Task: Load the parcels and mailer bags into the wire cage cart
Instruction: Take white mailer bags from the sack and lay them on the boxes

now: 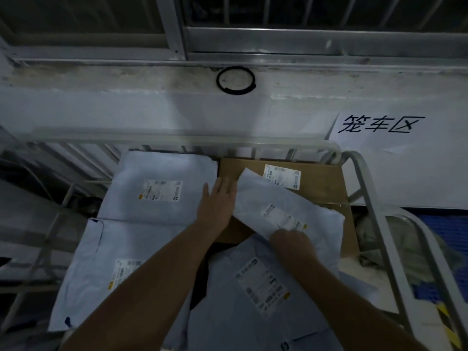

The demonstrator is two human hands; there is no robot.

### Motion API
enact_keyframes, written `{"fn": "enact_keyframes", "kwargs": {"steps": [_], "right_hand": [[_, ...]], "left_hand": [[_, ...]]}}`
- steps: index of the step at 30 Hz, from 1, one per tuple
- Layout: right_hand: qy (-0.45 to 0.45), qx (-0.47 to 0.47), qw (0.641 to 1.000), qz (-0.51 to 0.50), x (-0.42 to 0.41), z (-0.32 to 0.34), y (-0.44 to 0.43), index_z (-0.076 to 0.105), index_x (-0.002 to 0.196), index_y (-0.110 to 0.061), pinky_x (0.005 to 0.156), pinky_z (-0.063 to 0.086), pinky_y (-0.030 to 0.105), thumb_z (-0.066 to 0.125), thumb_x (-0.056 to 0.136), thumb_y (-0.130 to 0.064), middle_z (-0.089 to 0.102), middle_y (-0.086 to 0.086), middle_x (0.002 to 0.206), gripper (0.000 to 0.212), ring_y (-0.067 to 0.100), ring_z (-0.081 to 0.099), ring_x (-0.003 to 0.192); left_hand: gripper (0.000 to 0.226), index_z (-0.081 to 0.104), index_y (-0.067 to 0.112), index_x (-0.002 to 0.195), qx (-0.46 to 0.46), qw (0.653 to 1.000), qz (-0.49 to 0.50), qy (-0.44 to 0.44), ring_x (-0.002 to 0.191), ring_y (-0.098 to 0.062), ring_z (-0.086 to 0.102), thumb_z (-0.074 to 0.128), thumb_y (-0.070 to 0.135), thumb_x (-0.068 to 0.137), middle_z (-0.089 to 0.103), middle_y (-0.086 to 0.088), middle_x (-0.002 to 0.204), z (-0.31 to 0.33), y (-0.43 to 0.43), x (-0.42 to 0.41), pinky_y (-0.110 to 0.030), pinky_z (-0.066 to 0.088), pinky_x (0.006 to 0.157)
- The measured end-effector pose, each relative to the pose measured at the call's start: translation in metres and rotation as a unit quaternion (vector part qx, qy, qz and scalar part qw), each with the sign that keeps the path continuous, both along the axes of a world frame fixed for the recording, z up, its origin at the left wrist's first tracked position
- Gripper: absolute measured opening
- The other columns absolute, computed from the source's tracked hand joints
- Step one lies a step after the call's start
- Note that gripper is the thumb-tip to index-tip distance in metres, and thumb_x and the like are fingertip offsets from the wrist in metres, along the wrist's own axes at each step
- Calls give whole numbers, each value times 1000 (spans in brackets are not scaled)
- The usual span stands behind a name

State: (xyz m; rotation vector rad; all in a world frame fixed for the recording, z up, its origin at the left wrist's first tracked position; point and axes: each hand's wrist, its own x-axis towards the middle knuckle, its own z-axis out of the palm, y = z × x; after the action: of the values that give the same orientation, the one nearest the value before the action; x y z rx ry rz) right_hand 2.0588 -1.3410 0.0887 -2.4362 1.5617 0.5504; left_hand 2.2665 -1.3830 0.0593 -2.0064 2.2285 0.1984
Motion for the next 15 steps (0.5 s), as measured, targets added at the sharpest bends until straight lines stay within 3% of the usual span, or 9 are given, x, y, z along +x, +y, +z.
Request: {"fn": "enact_keyframes", "kwargs": {"steps": [1, 3, 5, 7, 8, 10, 11, 13, 15], "right_hand": [[-13, -4, 1000, -12, 11, 2, -2, 72, 93, -7, 68, 54, 28, 66, 93, -16, 71, 9, 95, 10, 20, 72, 87], [-8, 27, 996, -81, 31, 2, -12, 67, 112, -9, 82, 49, 30, 43, 104, -10, 65, 8, 117, 25, 23, 65, 107], [-45, 39, 992, -113, 53, 4, -22, 64, 116, -7, 85, 47, 35, 40, 103, -7, 63, 12, 120, 27, 29, 62, 111], [-91, 53, 987, -125, 80, -1, -30, 61, 120, -5, 90, 48, 37, 42, 102, -10, 61, 15, 123, 26, 31, 61, 114], [-115, 83, 982, -122, 94, -2, -31, 56, 127, -3, 94, 48, 38, 43, 102, -13, 59, 17, 127, 30, 32, 60, 115], [-181, 178, 964, -77, 111, -6, -25, 33, 148, 0, 99, 45, 40, 42, 104, -19, 48, 22, 142, 49, 37, 57, 119], [-214, 220, 950, -65, 109, -9, -20, 22, 154, -2, 100, 44, 40, 42, 105, -22, 44, 21, 147, 57, 38, 55, 122], [-246, 211, 944, -58, 92, -22, -12, 18, 158, -12, 107, 40, 42, 41, 106, -33, 40, 14, 153, 60, 35, 46, 134], [-179, 125, 975, -27, 63, -35, -14, 15, 159, -23, 118, 25, 51, 34, 106, -43, 21, 5, 165, 60, 29, 20, 151]], "left_hand": [[89, -1, 8, 158, 2, 1000, 7, 3, 153, -34, -2, 60, 12, 95, -2, -17, 165, 8, 0, 0, -57, 7, 122], [92, -6, 10, 158, -11, 998, 49, 32, 152, -35, -9, 60, 16, 95, -11, -17, 165, 13, 6, -4, -57, 5, 121], [83, -7, 10, 158, -14, 991, 111, 78, 152, -38, -7, 50, 29, 101, -13, -19, 164, 8, 15, -7, -55, 8, 120], [74, 3, 7, 158, -5, 964, 198, 177, 151, -38, 12, 44, 36, 104, 5, -23, 164, 0, 23, -7, -49, 19, 119], [66, 14, 4, 157, 14, 932, 247, 265, 145, -38, 28, 42, 33, 105, 22, -24, 160, -2, 23, -7, -46, 26, 116], [49, 37, 2, 147, 56, 864, 332, 373, 129, -37, 48, 41, 28, 105, 45, -21, 147, -2, 21, -4, -41, 36, 110], [50, 38, 4, 146, 58, 845, 357, 394, 126, -36, 50, 42, 31, 105, 47, -19, 146, -3, 22, -3, -40, 37, 110], [67, 21, 10, 156, 60, 852, 346, 388, 131, -33, 47, 50, 37, 102, 40, -16, 153, -10, 26, 3, -37, 36, 109], [82, 1, 15, 159, 78, 919, 243, 302, 143, -36, 31, 52, 40, 100, 14, -20, 163, -25, 31, 11, -41, 31, 114]]}}
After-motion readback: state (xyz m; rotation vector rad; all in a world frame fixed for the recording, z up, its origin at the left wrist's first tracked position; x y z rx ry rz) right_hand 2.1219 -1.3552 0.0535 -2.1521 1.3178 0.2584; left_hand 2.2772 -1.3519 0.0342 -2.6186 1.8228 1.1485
